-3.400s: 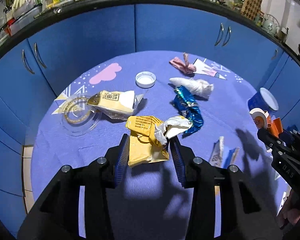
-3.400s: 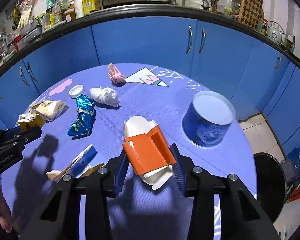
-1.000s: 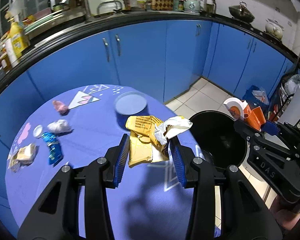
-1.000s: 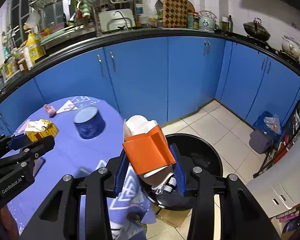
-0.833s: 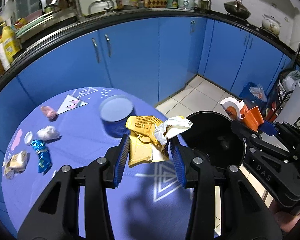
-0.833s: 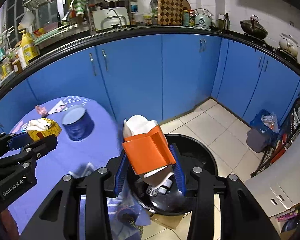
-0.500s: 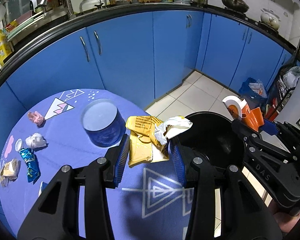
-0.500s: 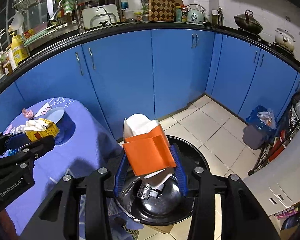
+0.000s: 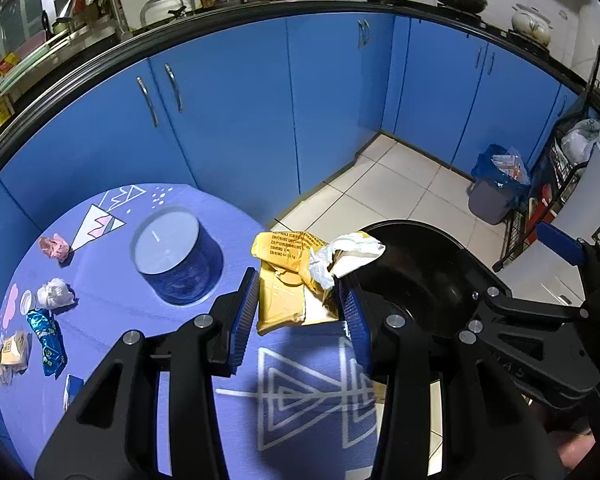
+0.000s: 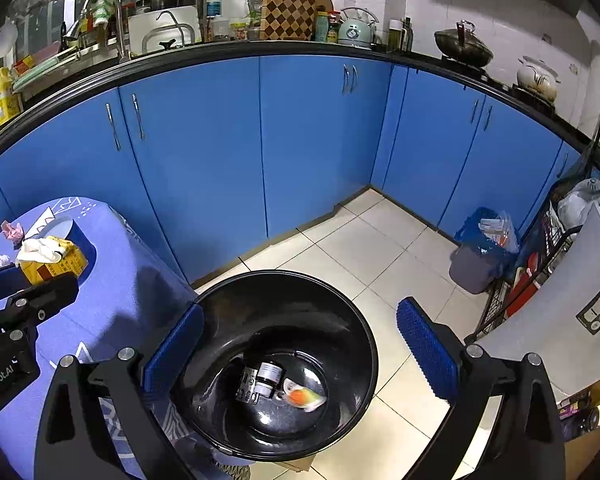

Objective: Collect trash
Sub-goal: 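Open the left tool to drop the yellow wrapper into the bin, then move both open tools back over the table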

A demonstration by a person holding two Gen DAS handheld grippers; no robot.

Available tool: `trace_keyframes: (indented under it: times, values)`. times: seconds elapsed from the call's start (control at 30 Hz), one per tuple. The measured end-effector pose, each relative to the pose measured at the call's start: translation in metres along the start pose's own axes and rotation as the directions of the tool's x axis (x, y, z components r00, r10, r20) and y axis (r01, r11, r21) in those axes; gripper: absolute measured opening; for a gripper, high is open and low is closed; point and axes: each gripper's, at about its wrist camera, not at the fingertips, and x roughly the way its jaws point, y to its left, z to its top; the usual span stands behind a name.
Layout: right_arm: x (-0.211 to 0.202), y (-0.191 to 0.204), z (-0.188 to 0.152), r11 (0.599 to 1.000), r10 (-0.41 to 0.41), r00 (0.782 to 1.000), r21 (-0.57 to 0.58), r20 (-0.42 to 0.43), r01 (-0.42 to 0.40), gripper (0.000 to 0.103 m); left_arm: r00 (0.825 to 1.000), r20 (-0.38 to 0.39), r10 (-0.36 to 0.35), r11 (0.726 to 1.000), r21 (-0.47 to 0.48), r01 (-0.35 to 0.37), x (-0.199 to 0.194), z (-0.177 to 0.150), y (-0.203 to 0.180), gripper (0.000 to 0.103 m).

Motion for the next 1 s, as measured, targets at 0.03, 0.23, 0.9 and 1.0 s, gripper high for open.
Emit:
trace_keyframes:
  times: [0.03, 0.23, 0.9, 1.0]
  values:
    - [0.0, -0.001, -0.001, 1.0, -0.003, 1.0, 0.0, 0.0, 0.003, 0.095, 1.0, -0.001, -0.004, 1.0, 0.003, 0.004, 0.001, 0.001, -0.002, 0.043]
    - [0.001, -0.007, -0.002, 1.0, -0.02, 1.0, -0.004, 0.004, 0.02, 0.095, 1.0, -0.003, -0.026, 0.999, 0.019, 0.026, 0.005, 0.007, -0.017, 0.044]
    - [-0.006, 0.003, -0.001, 1.0, -0.001, 1.0, -0.011, -0.001, 0.001, 0.095, 0.999, 0.038, 0.005, 1.0, -0.015, -0.004, -0.002, 0.005, 0.0, 0.097]
    - [-0.015, 0.015, 0.002, 0.999, 0.004, 1.0, -0.032, 0.011, -0.004, 0.095, 0.999, 0.045, 0.011, 0.999, -0.042, -0.009, -0.011, 0.001, 0.014, 0.097]
